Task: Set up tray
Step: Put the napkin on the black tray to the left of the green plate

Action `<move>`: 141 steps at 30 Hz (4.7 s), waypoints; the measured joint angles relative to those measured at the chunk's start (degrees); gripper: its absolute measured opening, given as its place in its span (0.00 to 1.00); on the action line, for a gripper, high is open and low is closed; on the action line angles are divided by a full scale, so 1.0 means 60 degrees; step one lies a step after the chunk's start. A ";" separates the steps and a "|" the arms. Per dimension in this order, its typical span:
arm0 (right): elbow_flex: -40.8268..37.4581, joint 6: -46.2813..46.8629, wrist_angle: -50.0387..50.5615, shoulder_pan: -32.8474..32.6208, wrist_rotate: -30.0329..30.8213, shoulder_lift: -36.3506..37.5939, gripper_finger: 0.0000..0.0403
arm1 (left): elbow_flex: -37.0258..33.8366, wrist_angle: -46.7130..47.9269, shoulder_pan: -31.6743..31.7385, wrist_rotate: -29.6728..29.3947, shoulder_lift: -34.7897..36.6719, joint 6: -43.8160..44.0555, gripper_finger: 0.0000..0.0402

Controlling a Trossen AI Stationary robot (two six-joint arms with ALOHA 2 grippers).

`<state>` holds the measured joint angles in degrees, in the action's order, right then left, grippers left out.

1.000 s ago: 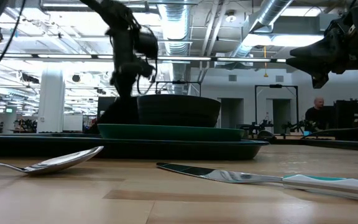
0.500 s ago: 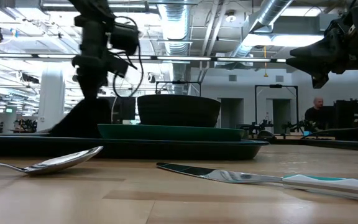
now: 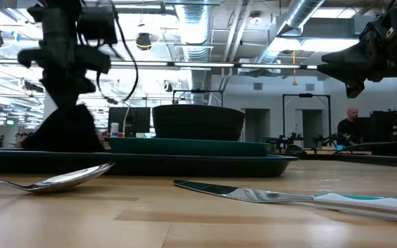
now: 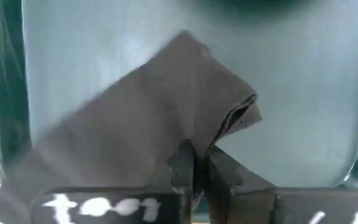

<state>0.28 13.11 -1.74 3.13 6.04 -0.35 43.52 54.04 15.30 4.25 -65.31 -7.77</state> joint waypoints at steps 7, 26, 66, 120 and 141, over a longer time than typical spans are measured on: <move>-0.0001 -0.0001 0.0000 -0.0002 0.0004 0.0001 0.30 | -0.0031 0.0132 -0.1335 0.0549 -0.0365 -0.0265 0.00; -0.0001 0.0000 0.0000 -0.0002 0.0000 -0.0001 0.31 | 0.0439 0.0320 -0.5002 0.0229 -0.3396 -0.1825 0.00; -0.0001 -0.0001 0.0000 -0.0002 -0.0004 -0.0002 0.31 | 0.0956 -0.1010 -0.4739 -0.0804 -0.3506 0.3708 0.00; 0.0001 0.0001 0.0000 -0.0002 -0.0004 -0.0002 0.31 | 0.1324 -0.2761 0.1491 -0.1790 -0.3353 1.4729 0.00; -0.0001 -0.0001 0.0000 -0.0002 -0.0004 -0.0002 0.31 | 0.1327 -0.1671 0.1086 -0.2367 -0.3353 1.6244 0.00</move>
<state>0.27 13.10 -1.74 3.11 6.02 -0.36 51.48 44.02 21.82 -9.95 -85.43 89.69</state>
